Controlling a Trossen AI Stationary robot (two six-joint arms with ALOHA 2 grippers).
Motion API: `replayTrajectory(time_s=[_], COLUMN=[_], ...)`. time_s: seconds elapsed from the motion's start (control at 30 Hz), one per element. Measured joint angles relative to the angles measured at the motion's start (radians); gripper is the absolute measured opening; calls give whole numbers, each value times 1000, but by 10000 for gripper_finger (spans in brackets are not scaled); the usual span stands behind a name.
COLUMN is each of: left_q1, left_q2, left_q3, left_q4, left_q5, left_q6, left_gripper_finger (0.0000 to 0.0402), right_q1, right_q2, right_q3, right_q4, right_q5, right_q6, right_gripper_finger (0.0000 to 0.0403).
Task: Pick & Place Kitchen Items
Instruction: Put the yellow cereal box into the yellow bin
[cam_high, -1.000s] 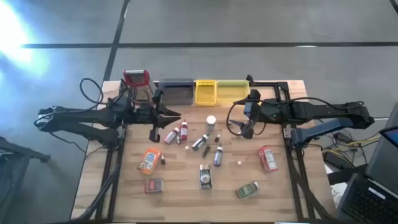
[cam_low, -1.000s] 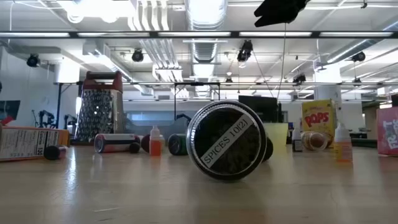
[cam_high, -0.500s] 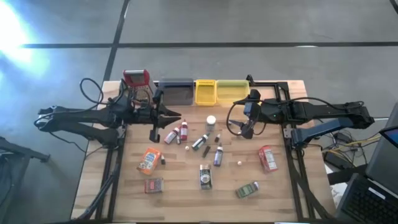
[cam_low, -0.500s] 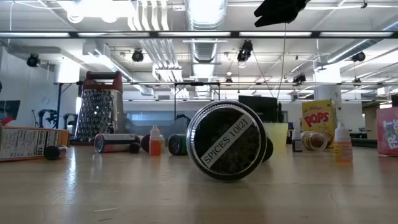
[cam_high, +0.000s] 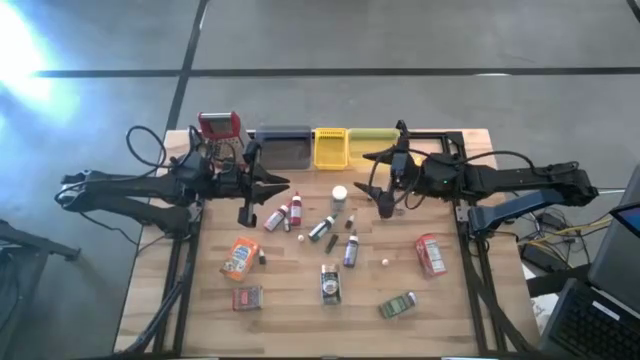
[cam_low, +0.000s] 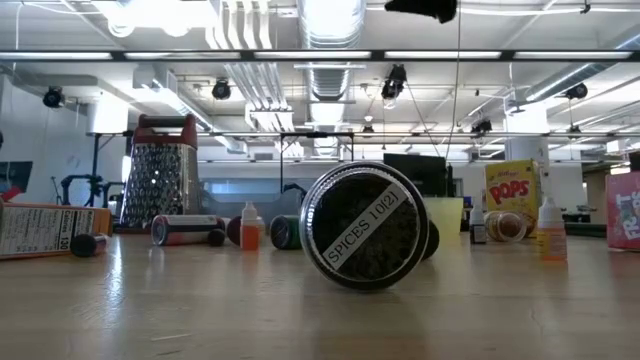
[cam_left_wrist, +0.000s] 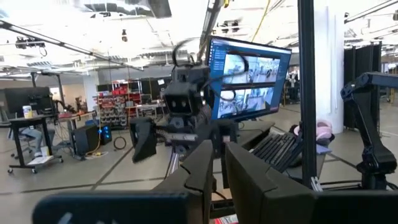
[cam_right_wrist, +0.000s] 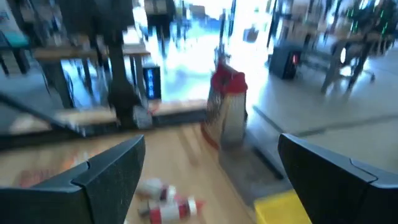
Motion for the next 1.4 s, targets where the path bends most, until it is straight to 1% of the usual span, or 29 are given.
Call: replayTrajectory(time_s=[0.1,0.13,0.17,0.2,0.27,0.3,0.37,0.47,0.53,0.6,0.67,0.73,0.8,0.9,0.93,1.0,1.07,1.13,1.2,1.4], left_q1=[0,0,0,0,0,0,0,0,2,5,10,15,16,16,16,16,16,16,16,16], left_q2=[0,0,-1,-2,-4,-7,-19,-58,-88,-120,-153,-181,-203,-229,-234,-243,-245,-249,-250,-249], left_q3=[0,0,0,0,0,0,0,0,0,0,0,0,0,0,0,0,0,0,0,0], left_q4=[-35,-51,-71,-90,-116,-131,-170,-275,-351,-415,-468,-513,-551,-607,-623,-639,-638,-642,-642,-658], left_q5=[7,6,5,-2,-55,-93,-188,-357,-429,-457,-460,-491,-567,-692,-718,-734,-736,-736,-735,-732], left_q6=[-15,-6,12,33,62,71,73,74,91,91,66,28,3,12,14,14,-3,-22,-29,-31], left_gripper_finger=[49,49,49,49,49,49,49,54,68,91,125,166,211,269,284,306,318,322,322,319], right_q1=[0,0,0,0,0,2,2,12,12,3,-22,-55,-98,-170,-193,-240,-281,-315,-347,-460], right_q2=[32,43,55,67,83,89,95,100,100,94,83,69,58,44,40,28,15,6,-1,-7], right_q3=[2,6,13,26,55,69,96,128,157,196,240,293,354,423,440,468,483,486,484,433], right_q4=[114,141,158,174,177,173,143,52,-57,-220,-411,-601,-787,-998,-1038,-1109,-1158,-1201,-1232,-1322], right_q5=[-1,8,38,90,223,293,393,516,577,617,628,618,567,425,378,294,241,213,189,65], right_q6=[-114,-146,-165,-180,-214,-235,-286,-308,-289,-209,-103,11,118,201,215,232,241,241,241,236], right_gripper_finger=[364,364,364,364,364,364,364,364,364,364,364,364,364,364,364,364,363,364,364,363])
